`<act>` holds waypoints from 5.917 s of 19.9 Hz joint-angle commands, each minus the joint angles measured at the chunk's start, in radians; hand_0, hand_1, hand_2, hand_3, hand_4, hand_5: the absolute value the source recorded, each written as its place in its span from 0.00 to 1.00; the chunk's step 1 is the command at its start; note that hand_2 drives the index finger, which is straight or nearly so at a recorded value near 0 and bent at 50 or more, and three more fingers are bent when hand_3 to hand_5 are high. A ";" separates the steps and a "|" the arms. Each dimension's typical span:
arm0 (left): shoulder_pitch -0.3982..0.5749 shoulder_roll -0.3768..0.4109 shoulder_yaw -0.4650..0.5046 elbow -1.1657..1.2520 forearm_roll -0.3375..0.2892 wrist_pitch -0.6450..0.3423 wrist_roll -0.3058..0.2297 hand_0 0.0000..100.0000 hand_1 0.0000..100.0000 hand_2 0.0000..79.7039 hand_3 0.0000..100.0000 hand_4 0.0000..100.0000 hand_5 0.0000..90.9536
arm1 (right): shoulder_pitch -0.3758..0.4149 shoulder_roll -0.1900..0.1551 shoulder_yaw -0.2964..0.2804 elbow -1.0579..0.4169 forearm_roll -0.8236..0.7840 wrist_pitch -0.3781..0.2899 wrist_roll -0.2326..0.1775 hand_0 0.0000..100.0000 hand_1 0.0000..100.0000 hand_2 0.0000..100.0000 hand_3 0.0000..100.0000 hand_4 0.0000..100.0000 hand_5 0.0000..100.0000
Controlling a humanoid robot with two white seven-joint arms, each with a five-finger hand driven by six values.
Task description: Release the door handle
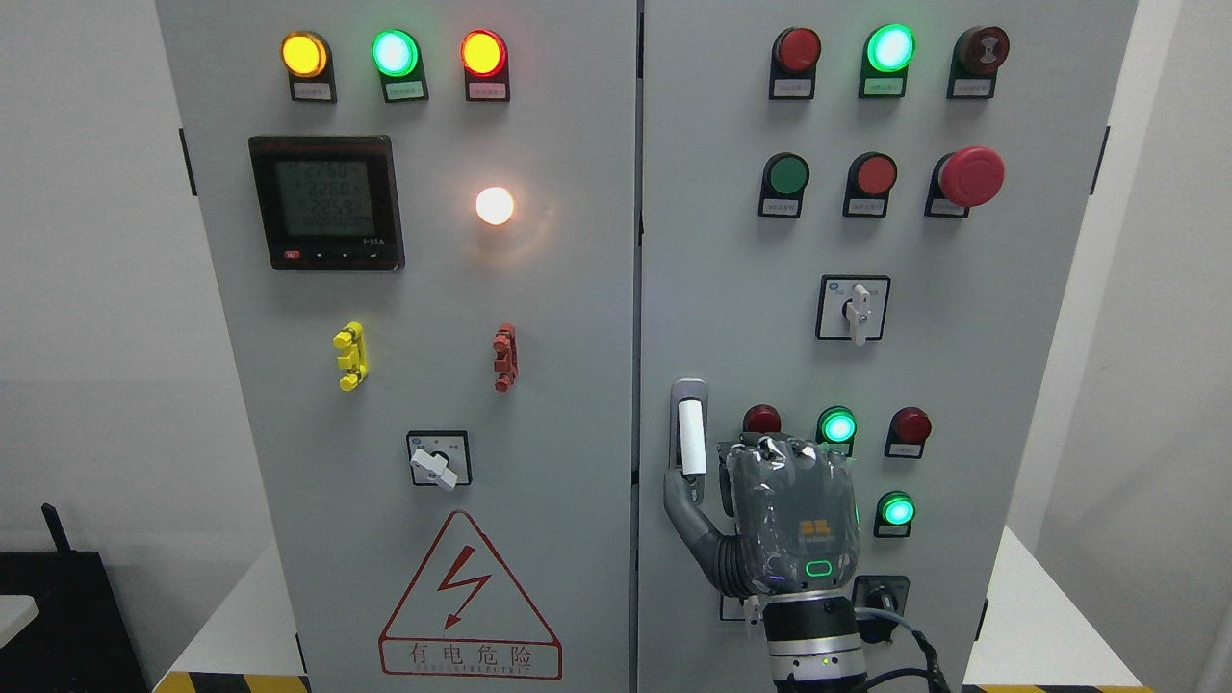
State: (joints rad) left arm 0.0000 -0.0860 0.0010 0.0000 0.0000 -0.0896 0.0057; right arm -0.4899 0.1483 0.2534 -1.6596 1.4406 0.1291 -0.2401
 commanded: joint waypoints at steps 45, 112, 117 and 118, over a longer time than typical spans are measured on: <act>-0.017 0.000 0.033 0.025 -0.029 0.001 -0.003 0.12 0.39 0.00 0.00 0.00 0.00 | 0.007 0.001 -0.054 -0.029 -0.003 0.007 -0.004 0.54 0.41 1.00 1.00 1.00 0.97; -0.017 0.000 0.033 0.023 -0.029 0.001 -0.003 0.12 0.39 0.00 0.00 0.00 0.00 | 0.178 0.001 -0.086 -0.163 -0.012 -0.028 -0.082 0.60 0.37 0.84 1.00 0.97 0.93; -0.015 0.000 0.033 0.023 -0.029 0.001 -0.003 0.12 0.39 0.00 0.00 0.00 0.00 | 0.252 0.002 -0.112 -0.250 -0.023 -0.069 -0.096 0.59 0.37 0.38 0.69 0.56 0.51; -0.017 0.000 0.033 0.025 -0.029 0.001 -0.003 0.12 0.39 0.00 0.00 0.00 0.00 | 0.254 0.001 -0.115 -0.256 -0.031 -0.071 -0.105 0.59 0.37 0.31 0.56 0.43 0.38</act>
State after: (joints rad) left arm 0.0000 -0.0859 0.0011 0.0000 0.0000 -0.0898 0.0036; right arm -0.3032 0.1496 0.1633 -1.7884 1.4237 0.0699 -0.3328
